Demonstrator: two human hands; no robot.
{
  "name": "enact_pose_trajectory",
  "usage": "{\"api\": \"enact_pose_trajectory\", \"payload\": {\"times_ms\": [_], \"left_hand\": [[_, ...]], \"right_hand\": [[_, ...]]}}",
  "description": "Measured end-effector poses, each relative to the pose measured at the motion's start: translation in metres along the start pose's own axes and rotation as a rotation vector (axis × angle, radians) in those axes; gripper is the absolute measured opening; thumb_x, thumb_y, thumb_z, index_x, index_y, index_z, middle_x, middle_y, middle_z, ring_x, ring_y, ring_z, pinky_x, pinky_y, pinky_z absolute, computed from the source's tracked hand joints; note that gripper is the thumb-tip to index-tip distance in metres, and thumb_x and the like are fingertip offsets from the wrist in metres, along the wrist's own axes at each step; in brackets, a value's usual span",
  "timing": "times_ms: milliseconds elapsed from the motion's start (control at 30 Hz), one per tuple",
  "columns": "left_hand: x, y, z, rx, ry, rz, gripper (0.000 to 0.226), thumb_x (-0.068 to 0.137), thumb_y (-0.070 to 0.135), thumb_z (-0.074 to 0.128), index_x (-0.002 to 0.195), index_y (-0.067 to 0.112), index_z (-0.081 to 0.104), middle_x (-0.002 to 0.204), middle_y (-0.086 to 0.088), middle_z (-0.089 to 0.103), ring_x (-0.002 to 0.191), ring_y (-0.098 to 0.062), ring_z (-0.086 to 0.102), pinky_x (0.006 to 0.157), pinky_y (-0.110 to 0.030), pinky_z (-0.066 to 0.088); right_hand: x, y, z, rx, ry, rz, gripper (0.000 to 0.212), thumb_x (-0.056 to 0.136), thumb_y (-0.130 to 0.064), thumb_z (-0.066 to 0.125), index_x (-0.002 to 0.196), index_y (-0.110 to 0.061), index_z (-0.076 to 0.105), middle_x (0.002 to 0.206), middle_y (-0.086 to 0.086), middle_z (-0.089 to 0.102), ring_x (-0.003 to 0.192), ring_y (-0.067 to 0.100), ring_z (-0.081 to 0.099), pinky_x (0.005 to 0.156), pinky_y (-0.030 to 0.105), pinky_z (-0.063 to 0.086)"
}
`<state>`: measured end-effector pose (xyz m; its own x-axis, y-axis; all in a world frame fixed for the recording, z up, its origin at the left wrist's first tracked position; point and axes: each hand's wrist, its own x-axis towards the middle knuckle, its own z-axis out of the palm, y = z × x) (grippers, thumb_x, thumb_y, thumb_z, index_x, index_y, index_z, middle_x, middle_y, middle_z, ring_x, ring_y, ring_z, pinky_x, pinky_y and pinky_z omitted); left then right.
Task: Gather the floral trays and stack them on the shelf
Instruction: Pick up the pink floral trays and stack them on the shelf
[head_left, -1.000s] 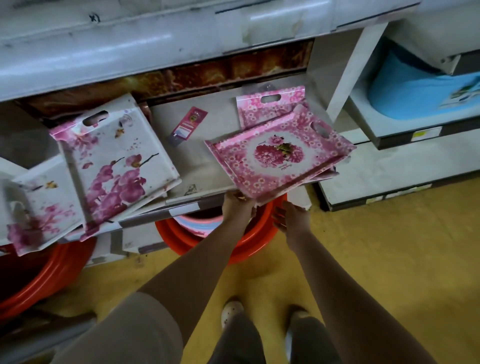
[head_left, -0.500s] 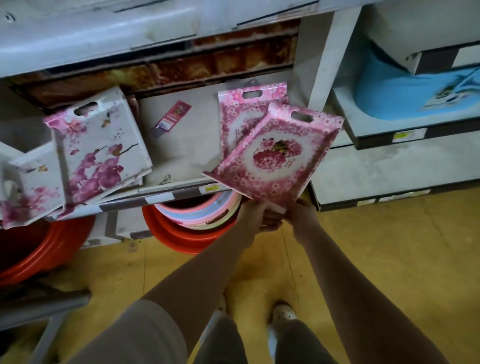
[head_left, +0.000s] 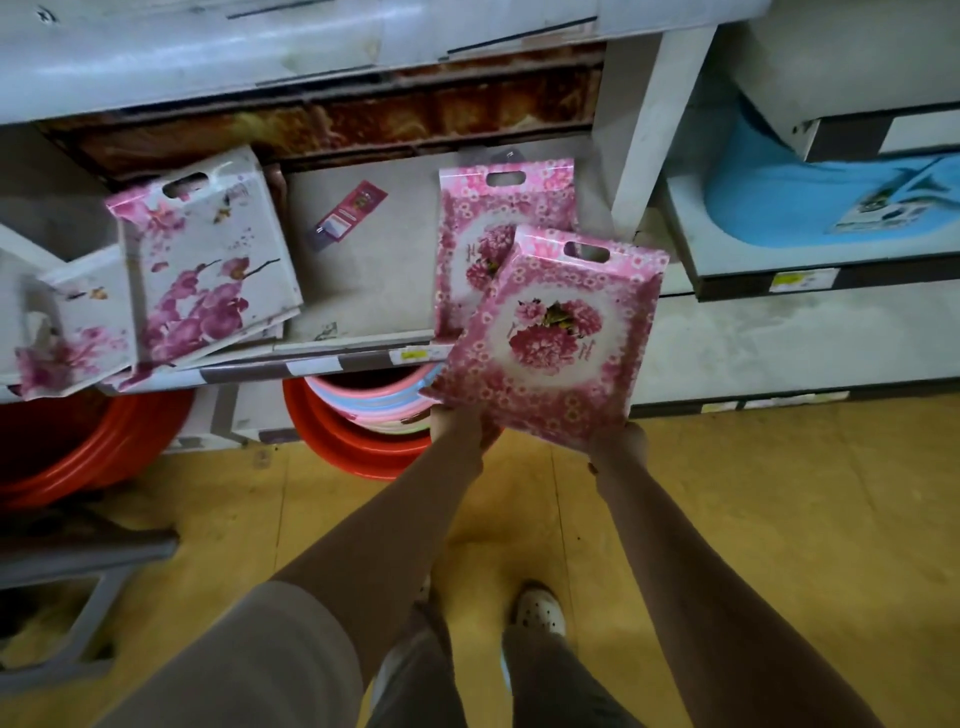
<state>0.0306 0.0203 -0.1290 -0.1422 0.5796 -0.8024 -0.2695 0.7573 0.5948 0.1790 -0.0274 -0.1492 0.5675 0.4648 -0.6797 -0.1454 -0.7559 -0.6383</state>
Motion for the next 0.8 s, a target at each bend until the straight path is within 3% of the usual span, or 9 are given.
{"api": "enact_pose_trajectory", "payload": {"times_ms": [100,167,233,300,367,433,500,633,800], "left_hand": [[-0.014,0.000,-0.005,-0.029,-0.037,0.001,0.012,0.085,-0.002,0.054,0.095,0.003,0.058,0.082,-0.012,0.063,0.073,-0.022,0.061,0.065,-0.034,0.056],[-0.027,0.001,-0.010,-0.039,-0.037,0.005,0.016,0.087,0.000,0.054,0.102,0.003,0.057,0.087,-0.012,0.063,0.080,-0.024,0.062,0.071,-0.036,0.055],[-0.040,0.005,-0.011,-0.056,-0.015,0.006,0.006,0.089,0.005,0.055,0.093,0.006,0.058,0.087,-0.011,0.063,0.080,-0.024,0.062,0.075,-0.038,0.055],[-0.058,0.012,-0.017,-0.108,0.026,0.036,0.007,0.088,0.007,0.055,0.082,0.009,0.056,0.080,-0.009,0.062,0.073,-0.022,0.061,0.068,-0.036,0.054],[-0.062,0.023,-0.021,-0.142,0.079,0.061,0.005,0.088,0.009,0.055,0.083,0.009,0.056,0.078,-0.008,0.061,0.069,-0.021,0.060,0.060,-0.031,0.054],[-0.072,0.032,-0.031,-0.179,0.128,0.064,0.010,0.088,0.008,0.055,0.096,0.007,0.059,0.076,-0.008,0.060,0.065,-0.022,0.059,0.056,-0.030,0.056],[-0.085,0.041,-0.046,-0.233,0.149,0.073,0.028,0.087,0.002,0.049,0.113,0.002,0.057,0.076,-0.010,0.058,0.064,-0.023,0.058,0.066,-0.039,0.058],[-0.103,0.049,-0.076,-0.292,0.145,0.049,0.033,0.088,0.015,0.051,0.120,0.009,0.055,0.108,-0.012,0.064,0.094,-0.031,0.065,0.076,-0.048,0.058],[-0.128,0.046,-0.133,-0.275,0.047,0.044,0.045,0.086,0.018,0.054,0.129,0.006,0.051,0.120,-0.010,0.061,0.091,-0.027,0.065,0.061,-0.037,0.055]], "right_hand": [[-0.004,0.004,-0.008,-0.046,0.038,-0.002,0.033,0.083,-0.007,0.039,0.106,0.002,0.061,0.076,0.011,0.054,0.066,0.025,0.048,0.055,0.032,0.037],[-0.014,0.006,-0.016,-0.076,0.021,0.013,0.030,0.085,-0.007,0.039,0.103,0.000,0.061,0.068,0.008,0.051,0.057,0.023,0.046,0.048,0.029,0.034],[-0.022,0.002,-0.022,-0.087,-0.024,0.006,0.025,0.087,-0.006,0.039,0.099,-0.002,0.061,0.062,0.005,0.048,0.051,0.019,0.042,0.044,0.027,0.030],[-0.037,-0.006,-0.033,-0.068,-0.077,-0.039,0.019,0.090,-0.009,0.040,0.095,-0.003,0.057,0.062,0.006,0.046,0.051,0.019,0.040,0.047,0.028,0.030],[-0.040,-0.014,-0.035,-0.069,-0.104,-0.059,0.017,0.092,-0.011,0.039,0.096,-0.003,0.054,0.064,0.008,0.046,0.054,0.019,0.041,0.054,0.032,0.033],[-0.051,-0.019,-0.043,-0.086,-0.127,-0.069,0.017,0.093,-0.011,0.038,0.095,-0.002,0.053,0.067,0.009,0.046,0.058,0.020,0.042,0.060,0.034,0.035],[-0.069,-0.022,-0.049,-0.096,-0.158,-0.111,0.016,0.093,-0.007,0.038,0.090,-0.001,0.052,0.068,0.010,0.045,0.061,0.021,0.042,0.062,0.034,0.035],[-0.100,-0.030,-0.055,-0.113,-0.194,-0.226,0.011,0.092,-0.012,0.044,0.087,-0.007,0.051,0.063,0.004,0.045,0.054,0.017,0.042,0.052,0.029,0.037],[-0.153,-0.025,-0.046,-0.127,-0.192,-0.374,0.007,0.089,-0.011,0.049,0.085,-0.008,0.054,0.062,0.004,0.049,0.053,0.016,0.046,0.042,0.023,0.037]]}}
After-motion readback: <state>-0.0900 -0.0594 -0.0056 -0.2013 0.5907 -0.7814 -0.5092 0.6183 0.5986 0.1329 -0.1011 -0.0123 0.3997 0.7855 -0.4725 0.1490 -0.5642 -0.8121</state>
